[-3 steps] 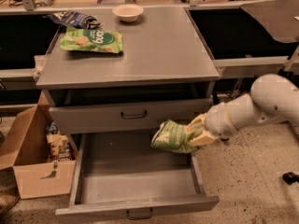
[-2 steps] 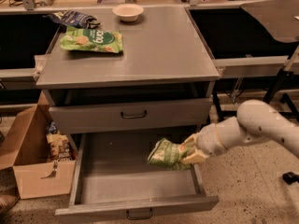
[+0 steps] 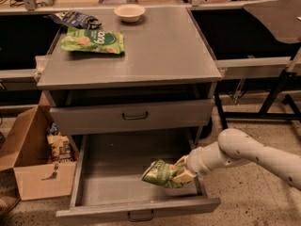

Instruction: Place green jalapeno chip bag into middle drawer

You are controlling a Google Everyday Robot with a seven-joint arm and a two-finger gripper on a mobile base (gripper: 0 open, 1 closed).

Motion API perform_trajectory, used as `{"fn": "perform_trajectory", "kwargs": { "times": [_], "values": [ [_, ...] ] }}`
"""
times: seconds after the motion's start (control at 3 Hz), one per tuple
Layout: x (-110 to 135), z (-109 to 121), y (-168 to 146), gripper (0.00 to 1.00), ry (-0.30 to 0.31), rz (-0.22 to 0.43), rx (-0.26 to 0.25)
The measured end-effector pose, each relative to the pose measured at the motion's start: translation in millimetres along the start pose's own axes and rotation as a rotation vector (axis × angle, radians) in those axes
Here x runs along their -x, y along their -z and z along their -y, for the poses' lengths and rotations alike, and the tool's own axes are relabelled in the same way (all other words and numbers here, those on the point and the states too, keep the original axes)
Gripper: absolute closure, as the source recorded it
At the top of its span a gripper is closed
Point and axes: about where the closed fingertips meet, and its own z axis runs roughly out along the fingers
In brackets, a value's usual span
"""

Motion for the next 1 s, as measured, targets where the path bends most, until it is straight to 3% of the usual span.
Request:
{"fn": "perform_trajectory", "kwargs": {
  "times": [0.33, 0.67, 1.0],
  "values": [
    [-27.4, 13.0, -30.5, 0.84, -0.077, -0.010, -0.018],
    [-47.7, 20.0, -46.2, 0.60, -0.134, -0.016, -0.027],
    [-54.5, 21.7, -50.5, 0.36, -0.151, -0.010, -0.029]
  ]
}}
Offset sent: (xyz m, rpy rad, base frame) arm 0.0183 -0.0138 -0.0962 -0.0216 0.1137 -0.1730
